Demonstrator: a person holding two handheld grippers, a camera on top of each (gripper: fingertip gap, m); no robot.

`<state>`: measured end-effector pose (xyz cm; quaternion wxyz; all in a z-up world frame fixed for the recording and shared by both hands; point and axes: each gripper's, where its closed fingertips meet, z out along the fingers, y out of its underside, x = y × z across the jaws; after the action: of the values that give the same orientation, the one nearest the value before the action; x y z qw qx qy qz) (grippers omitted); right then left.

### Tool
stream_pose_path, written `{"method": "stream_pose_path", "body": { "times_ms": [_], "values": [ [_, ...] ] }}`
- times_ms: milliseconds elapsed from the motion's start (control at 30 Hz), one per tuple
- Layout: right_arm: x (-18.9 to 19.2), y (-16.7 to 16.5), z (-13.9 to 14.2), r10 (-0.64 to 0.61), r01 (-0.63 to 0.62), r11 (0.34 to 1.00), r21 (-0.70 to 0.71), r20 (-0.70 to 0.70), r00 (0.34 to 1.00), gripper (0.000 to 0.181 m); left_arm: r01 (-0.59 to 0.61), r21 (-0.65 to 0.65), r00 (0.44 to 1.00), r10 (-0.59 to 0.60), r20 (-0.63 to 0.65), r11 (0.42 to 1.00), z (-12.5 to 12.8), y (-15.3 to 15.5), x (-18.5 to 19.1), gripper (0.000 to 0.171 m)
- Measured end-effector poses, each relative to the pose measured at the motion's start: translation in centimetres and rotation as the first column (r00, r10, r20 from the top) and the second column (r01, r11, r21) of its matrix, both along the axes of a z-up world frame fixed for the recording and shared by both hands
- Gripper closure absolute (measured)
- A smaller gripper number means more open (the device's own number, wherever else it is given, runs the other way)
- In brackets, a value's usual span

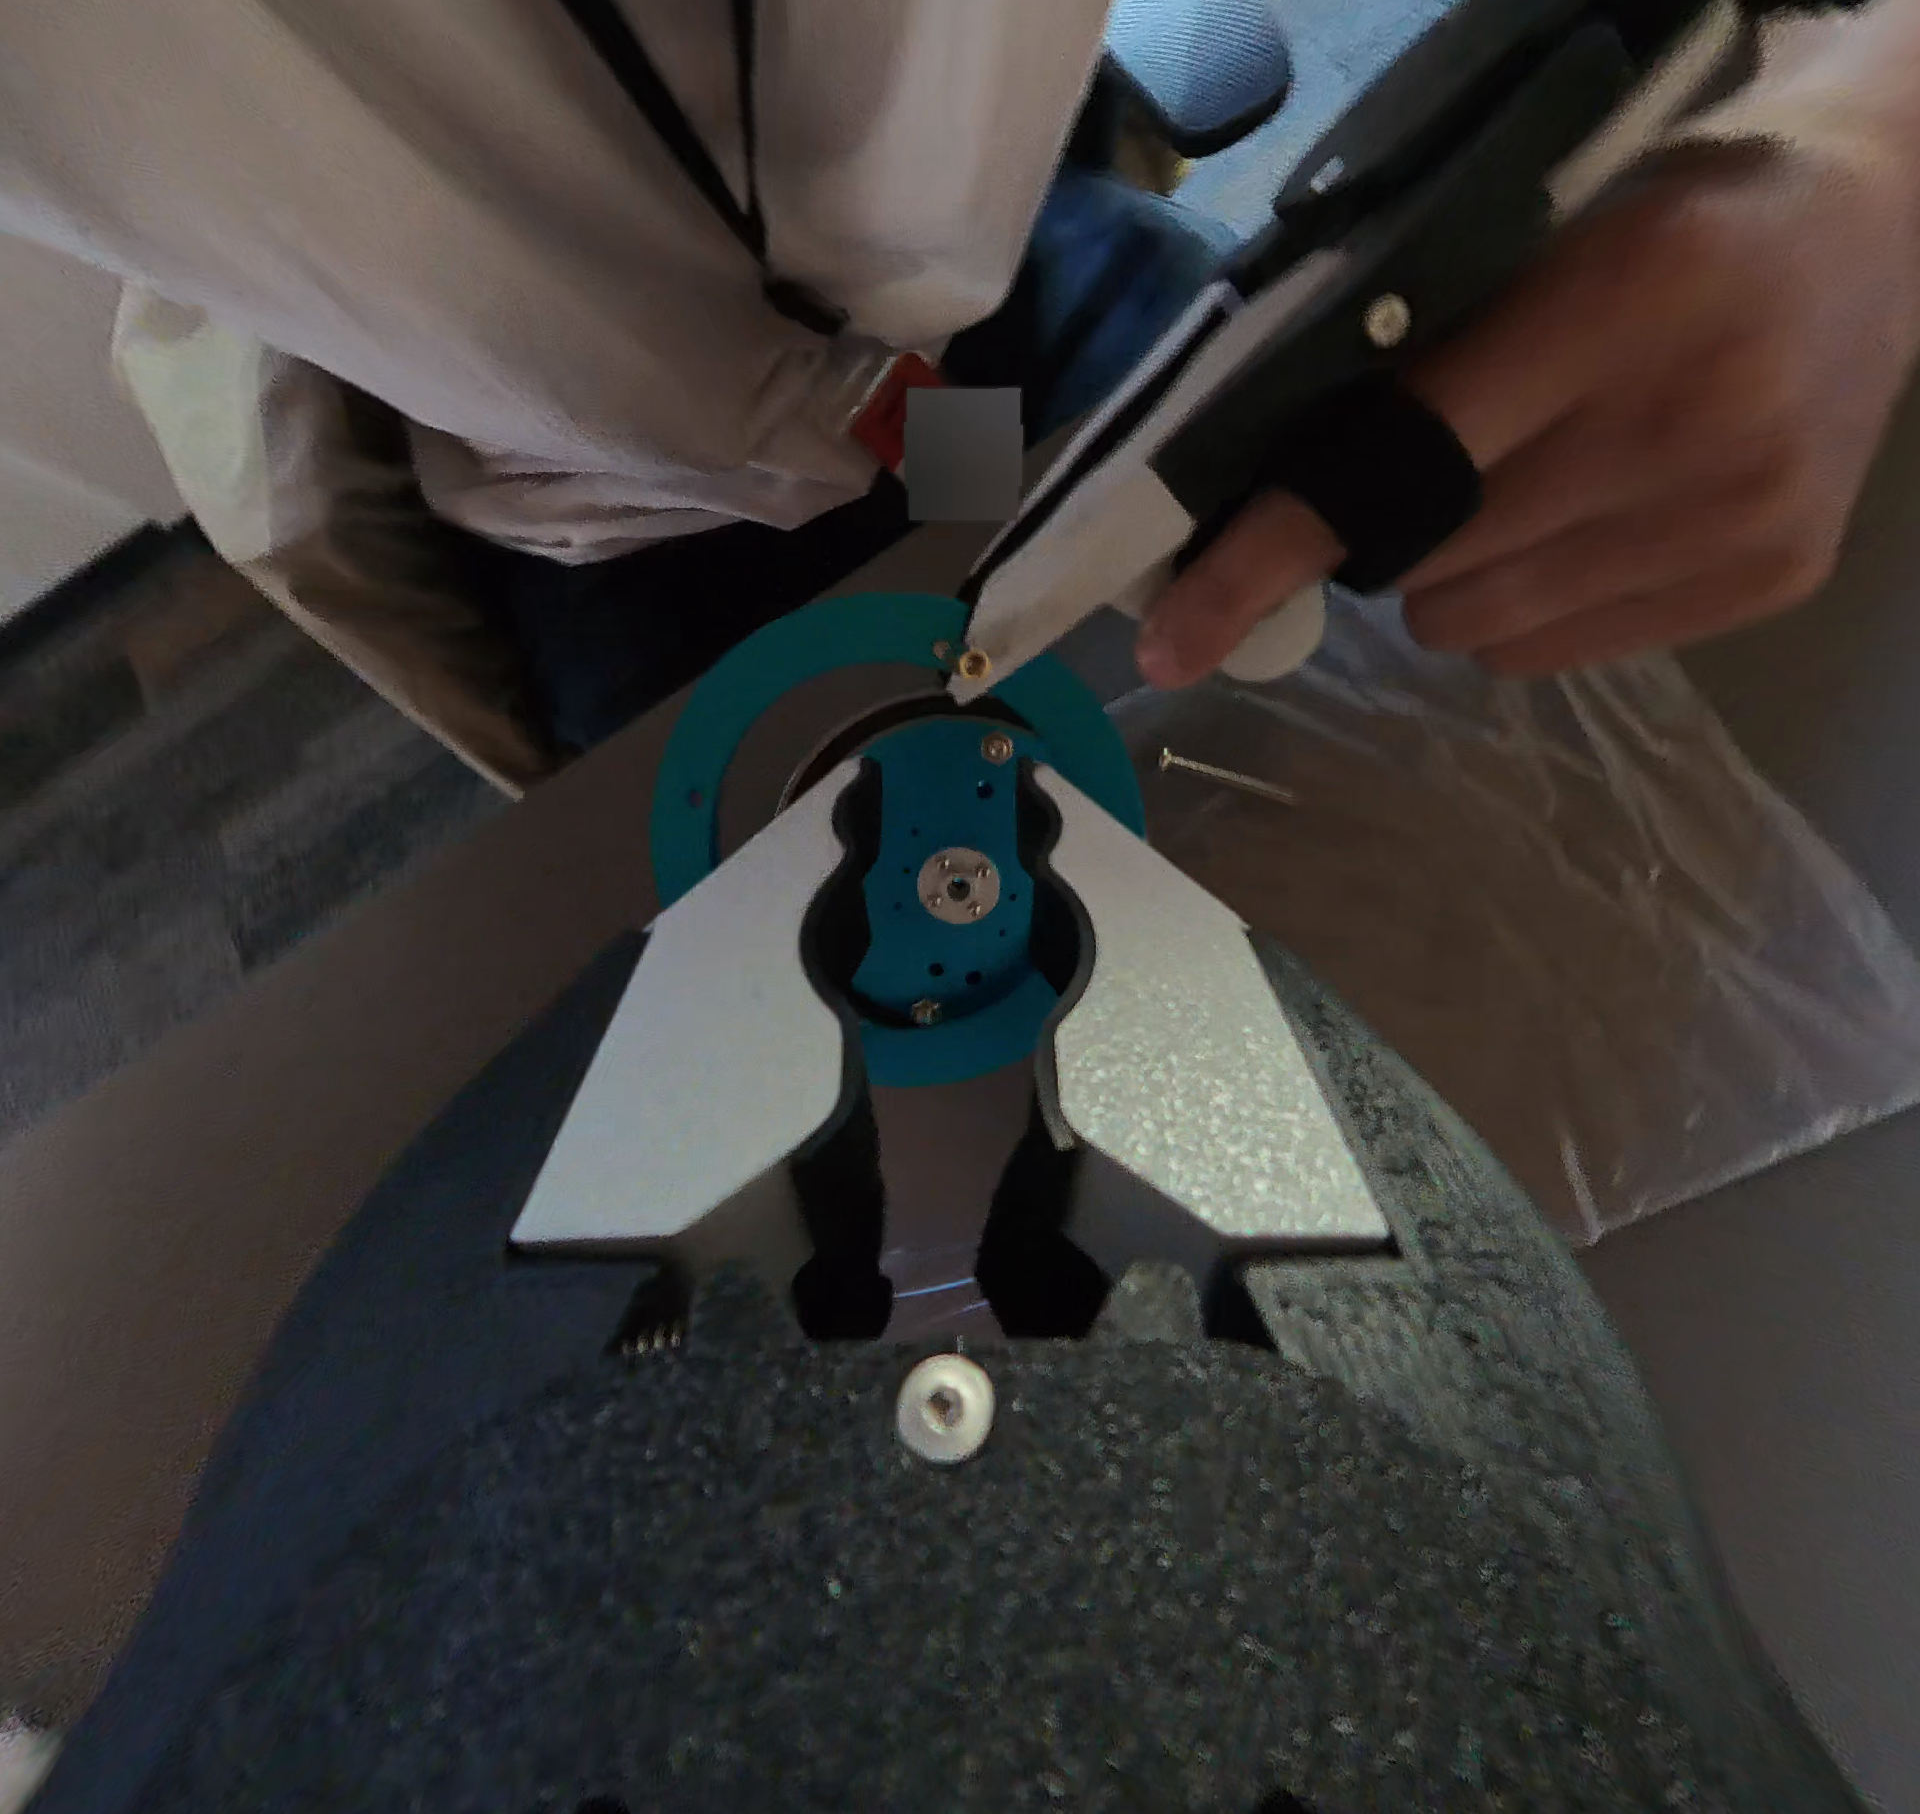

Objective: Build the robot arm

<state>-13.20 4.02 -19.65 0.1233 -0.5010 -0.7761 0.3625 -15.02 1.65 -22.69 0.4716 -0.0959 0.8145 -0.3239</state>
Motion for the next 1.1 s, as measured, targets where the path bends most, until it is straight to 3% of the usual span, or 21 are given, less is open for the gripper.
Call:
{"method": "stream_pose_path", "body": {
  "times_ms": [233, 600, 767, 900, 1000, 1100],
  "values": [
    [-1.6, -0.8, -0.1, 0.288, -0.288, 0.957, 0.029, -0.017, 0.957, 0.167, 0.005, -0.019, 1.0, -0.005, -0.011, 1.0, 0.0, 0.1, 0.0, 0.157],
    [-2.2, -0.7, -0.6, 0.327, -0.326, 0.945, 0.026, -0.074, 0.942, 0.176, 0.002, -0.051, 1.0, -0.003, -0.019, 0.999, 0.2, 0.4, 0.1, 0.157],
    [-1.9, -0.7, -0.7, 0.221, -0.22, 0.973, -0.067, 0.008, 0.975, 0.176, -0.005, -0.037, 1.0, 0.004, -0.014, 0.999, 0.3, 0.4, 0.1, 0.158],
    [-1.9, -1.0, -0.9, 0.06, -0.027, 0.985, -0.169, 0.193, 0.979, 0.177, -0.008, -0.009, 1.0, 0.008, -0.009, 1.0, 0.1, 0.2, 0.1, 0.158],
    [-2.0, -1.3, -1.1, -0.053, 0.131, 0.969, -0.209, 0.342, 0.938, 0.177, -0.007, 0.017, 1.0, 0.007, -0.005, 1.0, -0.2, -0.1, 0.1, 0.158],
    [-2.0, -1.7, -1.3, -0.191, 0.34, 0.915, -0.216, 0.511, 0.838, 0.177, -0.012, 0.039, 1.0, 0.012, -0.001, 0.999, -0.4, -0.3, 0.1, 0.158]
  ]
}}
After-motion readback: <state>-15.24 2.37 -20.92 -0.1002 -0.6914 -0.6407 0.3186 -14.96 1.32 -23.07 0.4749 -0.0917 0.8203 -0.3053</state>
